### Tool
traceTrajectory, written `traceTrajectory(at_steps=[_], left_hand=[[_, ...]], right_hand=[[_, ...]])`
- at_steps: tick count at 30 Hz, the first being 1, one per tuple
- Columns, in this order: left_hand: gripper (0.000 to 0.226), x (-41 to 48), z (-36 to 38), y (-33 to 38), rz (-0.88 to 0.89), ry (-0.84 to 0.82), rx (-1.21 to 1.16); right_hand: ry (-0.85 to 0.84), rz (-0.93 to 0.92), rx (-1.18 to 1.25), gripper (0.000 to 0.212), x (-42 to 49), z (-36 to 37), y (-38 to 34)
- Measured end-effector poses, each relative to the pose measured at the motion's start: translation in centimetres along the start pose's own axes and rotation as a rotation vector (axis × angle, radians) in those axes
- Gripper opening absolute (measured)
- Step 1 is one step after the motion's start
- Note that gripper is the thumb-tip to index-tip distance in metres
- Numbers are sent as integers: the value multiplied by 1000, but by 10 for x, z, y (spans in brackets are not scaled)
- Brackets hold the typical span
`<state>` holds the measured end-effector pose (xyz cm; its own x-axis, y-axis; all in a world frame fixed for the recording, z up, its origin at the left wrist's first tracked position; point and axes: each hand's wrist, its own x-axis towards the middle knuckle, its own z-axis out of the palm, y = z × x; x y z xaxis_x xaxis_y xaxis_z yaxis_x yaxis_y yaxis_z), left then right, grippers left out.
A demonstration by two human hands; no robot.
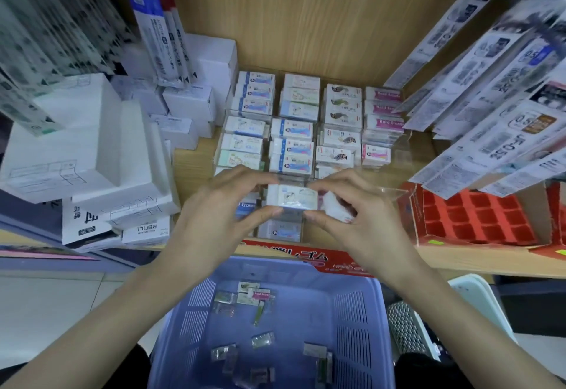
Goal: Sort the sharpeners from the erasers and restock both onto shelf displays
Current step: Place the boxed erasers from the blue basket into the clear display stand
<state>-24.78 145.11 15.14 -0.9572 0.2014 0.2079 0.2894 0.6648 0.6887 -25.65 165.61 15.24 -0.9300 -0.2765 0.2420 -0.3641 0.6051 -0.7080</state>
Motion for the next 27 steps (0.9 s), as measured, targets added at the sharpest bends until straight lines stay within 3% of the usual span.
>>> traceTrajectory(at_steps=[4,7,12,19,22,24,27], left_hand=[[64,2,-9,-26,-265,13,81],[65,-1,-14,-37,-293,-38,91],[66,-6,-22,-35,-381,-40,35],[65,-2,-20,-28,-367,-30,-13],[60,0,-19,-28,-341,9,2],[55,1,-21,-24,-292,77,-24],[37,4,-25,-9,-254,119,-247]], right_hand=[[102,66,-49,33,34,20,-13],[178,-4,-287,32,74,34,-27],[40,8,-648,26,117,56,-31],[-110,4,-765,22,133,59,-30],[-110,33,-521,28,129,45,-33],[-107,63,-166,30,111,30,-41],[-277,241,389,41,59,9,-53]])
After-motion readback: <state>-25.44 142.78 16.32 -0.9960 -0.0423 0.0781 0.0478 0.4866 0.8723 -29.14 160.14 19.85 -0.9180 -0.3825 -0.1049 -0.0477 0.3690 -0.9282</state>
